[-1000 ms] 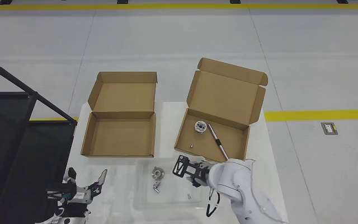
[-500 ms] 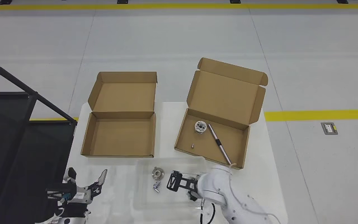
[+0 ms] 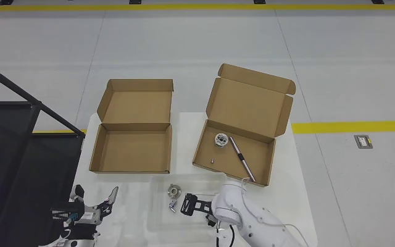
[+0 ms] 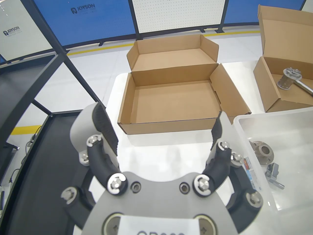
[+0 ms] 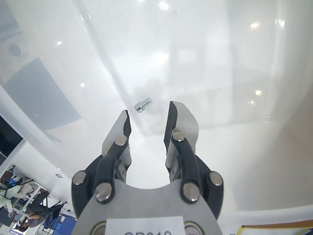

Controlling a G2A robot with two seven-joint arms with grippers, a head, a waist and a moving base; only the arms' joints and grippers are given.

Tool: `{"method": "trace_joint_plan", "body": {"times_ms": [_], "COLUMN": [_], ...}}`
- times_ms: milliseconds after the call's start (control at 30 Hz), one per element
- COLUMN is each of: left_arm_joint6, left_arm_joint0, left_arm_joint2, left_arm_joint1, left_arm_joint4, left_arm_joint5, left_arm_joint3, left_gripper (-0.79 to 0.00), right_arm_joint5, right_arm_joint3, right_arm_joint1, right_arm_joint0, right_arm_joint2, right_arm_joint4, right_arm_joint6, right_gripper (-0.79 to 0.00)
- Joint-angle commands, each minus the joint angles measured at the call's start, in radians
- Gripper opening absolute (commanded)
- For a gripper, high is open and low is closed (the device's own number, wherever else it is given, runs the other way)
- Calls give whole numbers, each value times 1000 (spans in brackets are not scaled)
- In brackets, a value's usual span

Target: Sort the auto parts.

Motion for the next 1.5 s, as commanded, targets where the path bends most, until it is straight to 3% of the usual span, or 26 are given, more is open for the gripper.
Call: {"method": "trace_joint_plan", "body": {"times_ms": [0,1467], "left_arm_joint6": [0,0], "left_arm_joint0": [0,0], "left_arm_joint2": [0,0], "left_arm_joint1": [0,0], "left_arm_joint4": [0,0], "left_arm_joint5": [0,0], "left_arm_joint3": [0,0], "left_gripper": [0,0], "right_arm_joint5": [-2,-16], "right_arm_joint3": [11,164], "right_arm_joint1": [0,-39], "right_arm_joint0": [10,95], "right_arm_joint2": [-15,-108], "right_arm_joint4": [8,47], "right_arm_joint6": [-2,-49], "right_gripper": [-440,-483]}}
